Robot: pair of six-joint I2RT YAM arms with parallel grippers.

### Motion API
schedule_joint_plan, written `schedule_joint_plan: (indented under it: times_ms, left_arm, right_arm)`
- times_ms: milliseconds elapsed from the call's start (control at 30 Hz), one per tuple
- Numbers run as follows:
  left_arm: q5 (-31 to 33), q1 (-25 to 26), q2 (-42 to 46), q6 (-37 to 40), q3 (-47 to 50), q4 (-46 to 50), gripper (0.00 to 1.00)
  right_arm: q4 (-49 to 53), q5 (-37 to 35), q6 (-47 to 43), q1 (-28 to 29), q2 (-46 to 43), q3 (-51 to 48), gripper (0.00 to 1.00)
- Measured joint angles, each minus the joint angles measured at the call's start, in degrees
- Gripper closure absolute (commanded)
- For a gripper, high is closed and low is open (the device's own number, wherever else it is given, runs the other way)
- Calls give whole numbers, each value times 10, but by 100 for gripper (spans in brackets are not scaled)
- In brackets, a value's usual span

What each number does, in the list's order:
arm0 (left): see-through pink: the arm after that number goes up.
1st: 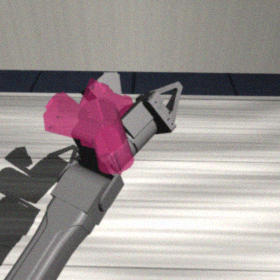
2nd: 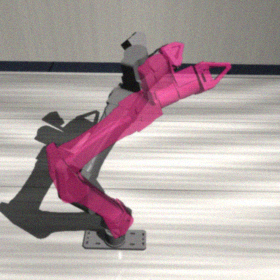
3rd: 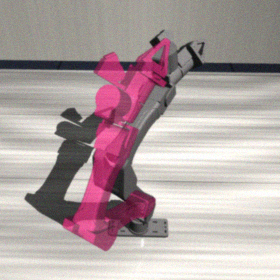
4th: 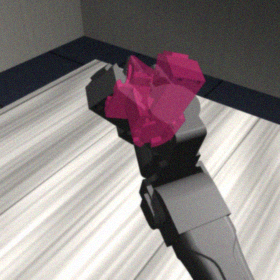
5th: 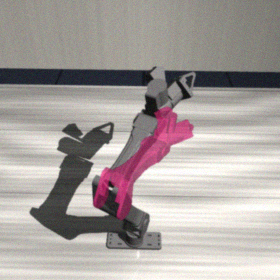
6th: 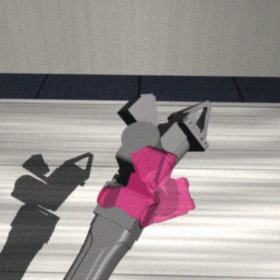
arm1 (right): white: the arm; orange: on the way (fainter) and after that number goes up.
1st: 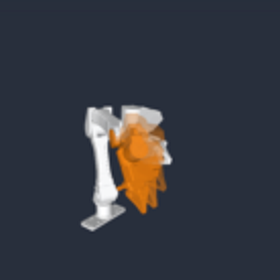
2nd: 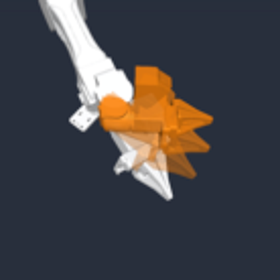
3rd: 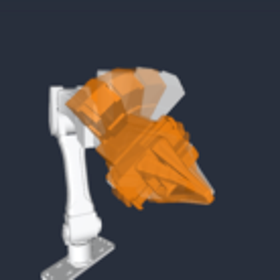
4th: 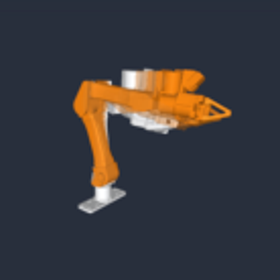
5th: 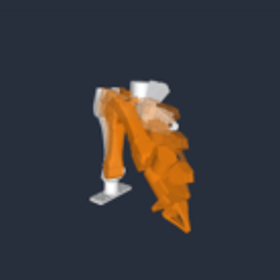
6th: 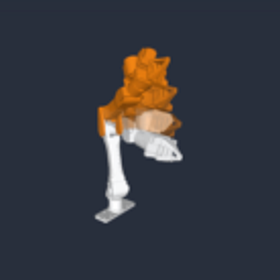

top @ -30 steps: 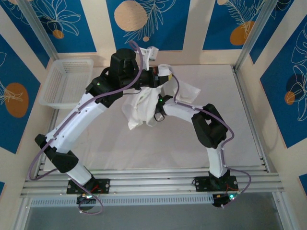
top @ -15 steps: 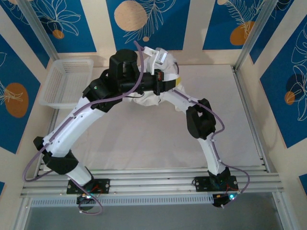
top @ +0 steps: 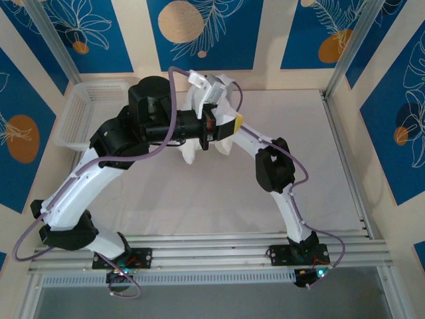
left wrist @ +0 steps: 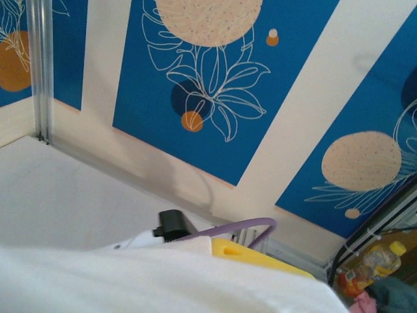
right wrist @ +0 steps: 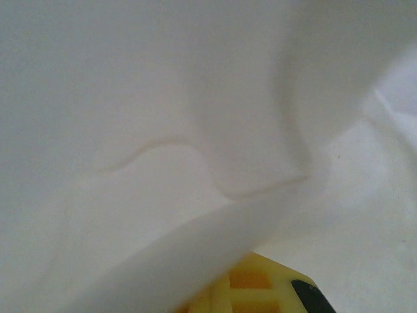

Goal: Fold the inside-out t-shirt

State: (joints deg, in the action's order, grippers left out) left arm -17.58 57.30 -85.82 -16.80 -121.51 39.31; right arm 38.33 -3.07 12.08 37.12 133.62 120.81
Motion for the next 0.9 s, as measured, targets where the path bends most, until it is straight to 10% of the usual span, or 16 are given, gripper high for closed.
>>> schedule_joint_plan:
  times_ms: [100,367,467,733,900]
  left_arm:
    - [16,4,-13,23,-20,42,100]
    - [37,21,-27,55,-21,78,100]
    - [38,25,-27,65,-24,81,100]
    - [60,29,-29,83,-24,101,100]
    - [101,41,-25,97,-15,92,100]
  right_arm:
    - [36,0,-3,0,26,12,89]
    - [146,-30,3,-8,49,55,8]
    - [187,-40,0,-8,51,57,0]
    - [229,-83,-5,9,78,34,17]
    - [201,-96,-7,19,53,-17,82]
